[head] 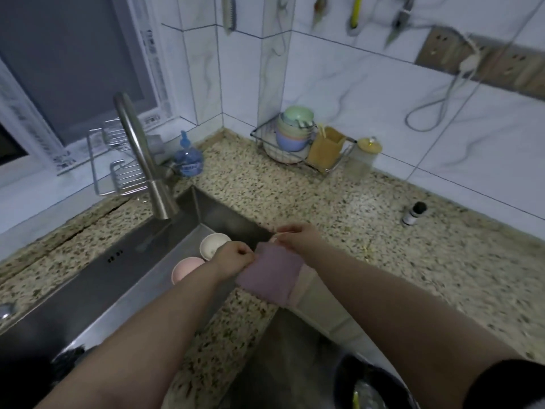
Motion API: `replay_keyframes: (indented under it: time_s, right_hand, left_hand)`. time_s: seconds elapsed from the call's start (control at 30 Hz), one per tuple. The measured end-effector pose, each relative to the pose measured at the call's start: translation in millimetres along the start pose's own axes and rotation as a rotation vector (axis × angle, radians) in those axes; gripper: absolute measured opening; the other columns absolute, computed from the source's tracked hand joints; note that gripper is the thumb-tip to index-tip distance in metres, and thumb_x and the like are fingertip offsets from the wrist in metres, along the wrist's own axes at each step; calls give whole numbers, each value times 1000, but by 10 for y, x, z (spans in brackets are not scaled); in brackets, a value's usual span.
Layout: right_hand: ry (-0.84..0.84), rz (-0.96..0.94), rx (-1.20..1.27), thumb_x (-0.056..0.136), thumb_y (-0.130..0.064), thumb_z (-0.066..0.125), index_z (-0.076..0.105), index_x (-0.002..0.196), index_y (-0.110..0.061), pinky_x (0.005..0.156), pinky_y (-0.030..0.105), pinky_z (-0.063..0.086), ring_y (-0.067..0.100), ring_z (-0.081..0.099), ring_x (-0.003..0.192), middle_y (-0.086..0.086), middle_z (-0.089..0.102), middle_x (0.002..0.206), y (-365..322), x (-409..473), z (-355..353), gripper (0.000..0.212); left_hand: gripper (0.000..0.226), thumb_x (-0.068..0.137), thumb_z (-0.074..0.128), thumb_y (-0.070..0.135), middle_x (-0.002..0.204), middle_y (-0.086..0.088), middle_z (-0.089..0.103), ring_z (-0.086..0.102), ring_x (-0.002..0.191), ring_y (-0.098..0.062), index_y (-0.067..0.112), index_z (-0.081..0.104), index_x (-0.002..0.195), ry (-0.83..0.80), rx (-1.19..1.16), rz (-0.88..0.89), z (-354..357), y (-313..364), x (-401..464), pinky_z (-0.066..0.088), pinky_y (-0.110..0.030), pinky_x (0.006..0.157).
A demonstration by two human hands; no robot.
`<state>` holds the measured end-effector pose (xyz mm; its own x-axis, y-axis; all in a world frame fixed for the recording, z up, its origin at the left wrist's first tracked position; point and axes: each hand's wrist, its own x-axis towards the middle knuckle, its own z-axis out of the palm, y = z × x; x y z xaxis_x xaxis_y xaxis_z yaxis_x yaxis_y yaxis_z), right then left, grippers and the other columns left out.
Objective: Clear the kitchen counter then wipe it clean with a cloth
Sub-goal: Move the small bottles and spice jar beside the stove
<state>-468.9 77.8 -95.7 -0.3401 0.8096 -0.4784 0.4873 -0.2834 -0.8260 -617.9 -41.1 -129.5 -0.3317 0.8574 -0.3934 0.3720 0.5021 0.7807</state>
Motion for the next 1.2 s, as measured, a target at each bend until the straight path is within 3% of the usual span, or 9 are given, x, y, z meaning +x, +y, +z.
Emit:
replay_keyframes:
  time_s: [0.1,0.2,0.3,0.47,0.6,0.73,0.83,0.97,1.2]
  right_hand:
    - [58,54,76,83,1,69,73,100,-7,62,24,54,18,64,71,10,69,80,160,-62,-433,19]
    - [61,67,109,82,6,69,73,98,-9,53,20,50,17,58,71,7,65,78,297,-131,-757,22]
    - [128,59,94,82,6,71,72,106,-3,76,28,52,19,59,78,5,66,79,502,-237,-1185,26]
    - [173,114,147,84,6,71,71,109,-1,93,34,53,19,63,92,9,68,95,849,-461,-1948,25]
    - [246,96,203,86,11,66,69,108,6,63,14,53,15,61,76,6,65,81,1123,-735,-2523,23]
    - [319,116,339,87,22,51,65,110,14,49,13,49,24,65,79,12,64,82,1376,-1015,-3067,28]
    - [354,107,439,84,28,40,65,109,14,62,19,53,31,66,93,18,64,92,1566,-1157,-3374,37]
    - [386,98,723,84,30,32,61,110,4,60,22,37,27,66,91,13,64,94,1767,-1304,-3797,46]
    - [576,64,750,87,19,49,67,112,1,77,30,46,18,65,85,8,67,91,1852,-1306,-4515,35]
  left_hand:
    - [29,93,64,12,66,-5,53,48,66,-13,11,57,64,-59,59,63,299,293,22,38,-26,66]
    - [39,94,59,4,62,-6,47,46,67,-16,14,48,58,-68,48,76,536,501,3,39,-29,67]
    - [33,93,61,2,69,-10,53,52,73,-19,10,52,62,-87,77,99,849,784,-37,45,-28,73]
    - [19,93,61,0,61,-1,53,51,57,-12,8,60,76,-118,4,120,1468,1253,-95,41,-10,47]
    - [22,94,58,-3,58,6,57,56,48,-6,9,60,75,-185,-41,111,2045,1622,-137,39,-11,40]
    - [21,95,57,-1,72,-2,61,54,52,-11,10,63,79,-242,-110,40,2630,2000,-163,41,-16,39]
    - [12,96,57,3,78,-3,64,54,48,-9,7,66,91,-268,-135,15,3007,2234,-163,39,-16,38]
    - [18,98,53,13,85,2,70,60,61,-11,18,68,89,-373,1,61,3624,2655,-162,37,-17,40]
    - [20,101,48,19,90,2,69,60,66,-10,17,67,102,-567,85,159,4428,3328,40,37,-22,53]
